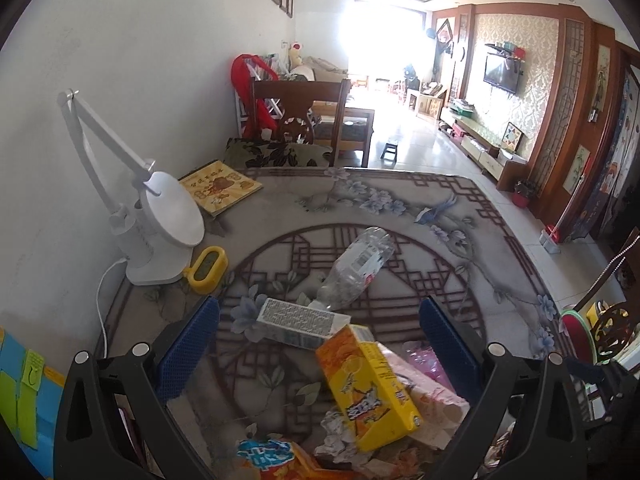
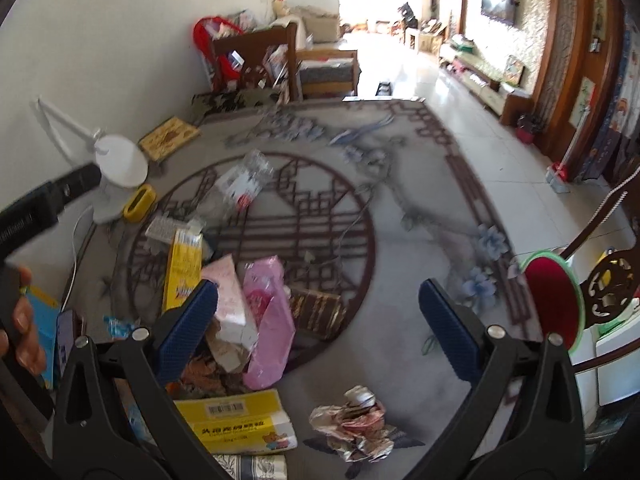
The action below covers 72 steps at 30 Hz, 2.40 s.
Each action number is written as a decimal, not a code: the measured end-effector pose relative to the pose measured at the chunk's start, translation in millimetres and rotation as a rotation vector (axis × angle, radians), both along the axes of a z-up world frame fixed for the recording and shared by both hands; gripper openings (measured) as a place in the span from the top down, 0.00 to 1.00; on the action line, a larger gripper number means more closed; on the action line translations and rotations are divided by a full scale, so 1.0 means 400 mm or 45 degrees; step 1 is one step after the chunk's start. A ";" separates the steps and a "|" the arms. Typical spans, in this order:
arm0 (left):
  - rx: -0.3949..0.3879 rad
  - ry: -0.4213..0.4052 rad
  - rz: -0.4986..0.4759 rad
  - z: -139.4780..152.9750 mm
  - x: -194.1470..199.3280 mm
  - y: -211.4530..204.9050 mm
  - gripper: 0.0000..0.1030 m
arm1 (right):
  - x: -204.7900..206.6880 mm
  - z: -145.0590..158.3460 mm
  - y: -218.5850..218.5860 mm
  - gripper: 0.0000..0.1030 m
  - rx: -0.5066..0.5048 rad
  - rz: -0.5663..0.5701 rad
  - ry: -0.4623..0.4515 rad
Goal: Collect trash
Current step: 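Grasp the yellow juice carton with the left tool while the right tool grasps the white-pink paper carton, then carry both cartons to the red bin while the right tool opens to drop its carton in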
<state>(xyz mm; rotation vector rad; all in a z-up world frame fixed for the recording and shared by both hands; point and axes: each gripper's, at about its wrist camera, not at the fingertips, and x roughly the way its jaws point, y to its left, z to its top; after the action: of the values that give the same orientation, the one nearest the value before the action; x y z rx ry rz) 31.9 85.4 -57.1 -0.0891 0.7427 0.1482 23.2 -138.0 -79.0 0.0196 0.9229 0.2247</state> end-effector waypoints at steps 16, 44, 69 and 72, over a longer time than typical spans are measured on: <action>-0.262 0.388 -0.079 -0.251 0.077 0.009 0.13 | 0.062 -0.163 0.128 0.72 0.100 0.249 0.229; -0.361 0.554 0.009 -0.357 0.185 -0.107 0.17 | 0.026 0.003 -0.248 0.72 0.211 -0.107 -0.041; -0.095 0.322 -0.005 -0.200 0.176 -0.316 0.44 | 0.077 -0.040 -0.584 0.73 0.258 -0.293 -0.055; -0.082 0.261 -0.074 -0.154 0.167 -0.400 0.44 | 0.076 -0.050 -0.687 0.73 0.206 -0.406 -0.062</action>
<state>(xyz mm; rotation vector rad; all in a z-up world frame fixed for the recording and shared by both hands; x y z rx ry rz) 98.8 -74.5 -118.7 -0.1147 0.9536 0.0788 53.4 -412.7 -99.0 0.3076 0.8381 0.0029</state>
